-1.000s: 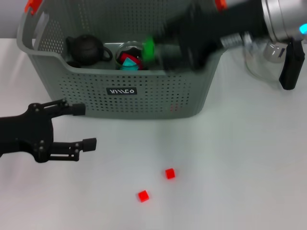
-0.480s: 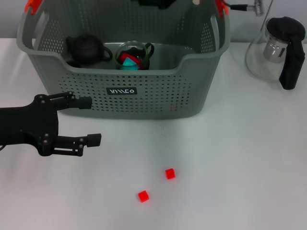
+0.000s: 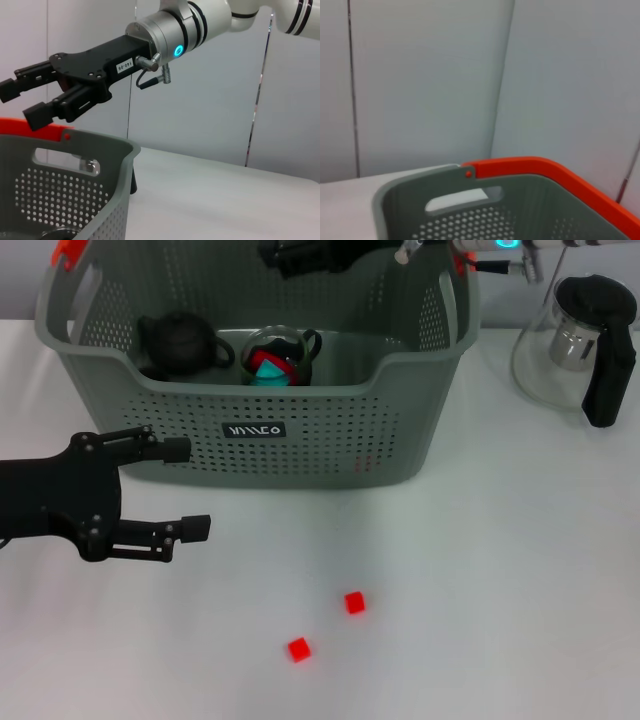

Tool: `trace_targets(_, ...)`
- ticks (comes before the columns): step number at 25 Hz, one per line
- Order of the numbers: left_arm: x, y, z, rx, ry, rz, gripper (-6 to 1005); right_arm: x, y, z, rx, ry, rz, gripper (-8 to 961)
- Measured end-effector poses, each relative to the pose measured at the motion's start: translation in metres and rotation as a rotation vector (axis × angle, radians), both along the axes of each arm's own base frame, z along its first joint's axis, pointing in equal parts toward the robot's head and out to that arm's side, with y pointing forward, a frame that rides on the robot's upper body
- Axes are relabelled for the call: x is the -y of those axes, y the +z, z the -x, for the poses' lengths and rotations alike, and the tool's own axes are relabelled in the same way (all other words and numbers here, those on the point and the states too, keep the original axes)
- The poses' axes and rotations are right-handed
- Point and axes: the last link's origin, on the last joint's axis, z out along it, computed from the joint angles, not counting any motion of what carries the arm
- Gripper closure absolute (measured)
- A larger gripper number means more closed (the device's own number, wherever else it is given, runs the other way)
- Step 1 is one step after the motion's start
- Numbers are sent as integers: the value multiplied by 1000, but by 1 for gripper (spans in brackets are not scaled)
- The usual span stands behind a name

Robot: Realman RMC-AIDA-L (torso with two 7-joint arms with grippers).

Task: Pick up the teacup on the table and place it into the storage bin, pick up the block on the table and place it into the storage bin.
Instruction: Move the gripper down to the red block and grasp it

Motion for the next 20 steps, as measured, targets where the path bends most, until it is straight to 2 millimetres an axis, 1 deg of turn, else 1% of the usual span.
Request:
trace_targets(3, 0, 0, 0, 1, -1, 1, 83, 11, 7, -3, -38, 27, 33, 22)
trace_targets(7, 0, 0, 0, -2, -4, 0, 83, 35, 19, -10, -28, 96, 72, 27)
trace_targets(11, 2, 0, 2, -5, -5, -3, 83, 65, 25, -29, 55, 143, 164, 29)
trace_targets(15, 3, -1, 2, 0, -5, -4, 83, 94, 23, -49, 189, 155, 312, 28)
trace_targets(18, 3, -1, 1, 2, -6, -5, 83, 107, 16, -62, 281, 111, 406, 28)
trace_targets(20, 3, -1, 1, 3, -6, -5, 83, 110, 7, -68, 333, 76, 442, 28)
